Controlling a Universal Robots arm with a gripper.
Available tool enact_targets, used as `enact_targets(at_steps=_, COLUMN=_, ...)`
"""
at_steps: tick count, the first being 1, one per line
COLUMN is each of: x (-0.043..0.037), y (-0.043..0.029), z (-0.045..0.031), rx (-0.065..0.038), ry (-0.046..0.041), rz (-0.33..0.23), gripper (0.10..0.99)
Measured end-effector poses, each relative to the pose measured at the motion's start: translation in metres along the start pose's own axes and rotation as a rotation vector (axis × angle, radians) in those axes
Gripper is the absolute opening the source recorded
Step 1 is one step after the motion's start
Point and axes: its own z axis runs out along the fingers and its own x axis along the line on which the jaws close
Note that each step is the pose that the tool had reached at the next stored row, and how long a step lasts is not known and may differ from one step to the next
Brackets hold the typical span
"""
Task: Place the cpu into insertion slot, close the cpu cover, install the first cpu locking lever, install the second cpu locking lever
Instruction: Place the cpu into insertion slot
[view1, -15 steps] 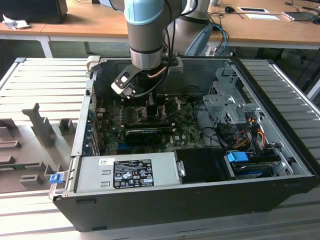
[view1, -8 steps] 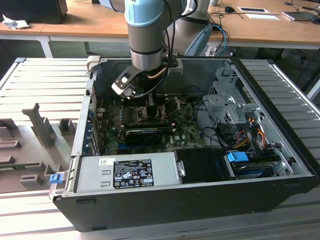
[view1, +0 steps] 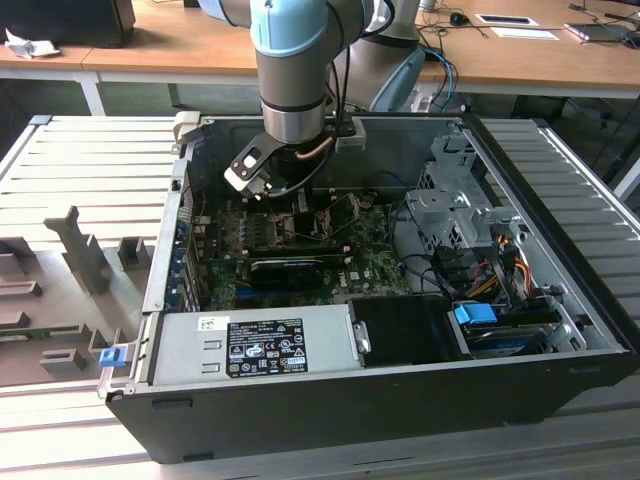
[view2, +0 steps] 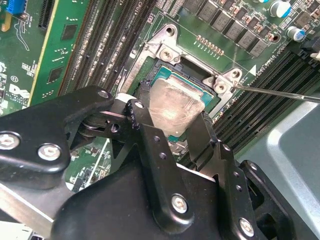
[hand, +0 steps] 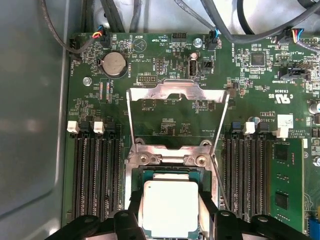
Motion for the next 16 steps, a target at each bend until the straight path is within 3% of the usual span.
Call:
enact_targets(at_steps=5, x=0.0001, y=0.0000, z=0.0002, rx=0.000, ry=0.0004, rz=0.000, gripper=0.541)
enact_targets(at_steps=6, x=0.0002, y=0.0000, z=0.0002, rx=0.000, ry=0.0004, rz=0.000, gripper=0.604)
enact_targets(at_steps=8, x=0.0009, y=0.0000, z=0.0002, rx=0.000, ry=0.0013, rz=0.000, gripper=0.604)
enact_targets(at_steps=12, x=0.0011, y=0.0005, z=-0.0050, rx=0.000, ry=0.0001, rz=0.000, gripper=0.604)
enact_targets(at_steps=14, x=0.0011, y=0.0007, z=-0.0068, rx=0.000, ry=-0.0013, rz=0.000, gripper=0.592)
enact_targets(at_steps=15, x=0.0012, y=0.0009, z=-0.0075, rx=0.000, ry=-0.0033, rz=0.000, gripper=0.525)
enact_targets(at_steps=16, x=0.0012, y=0.0010, z=-0.0081, rx=0.000, ry=-0.0054, rz=-0.001, gripper=0.525)
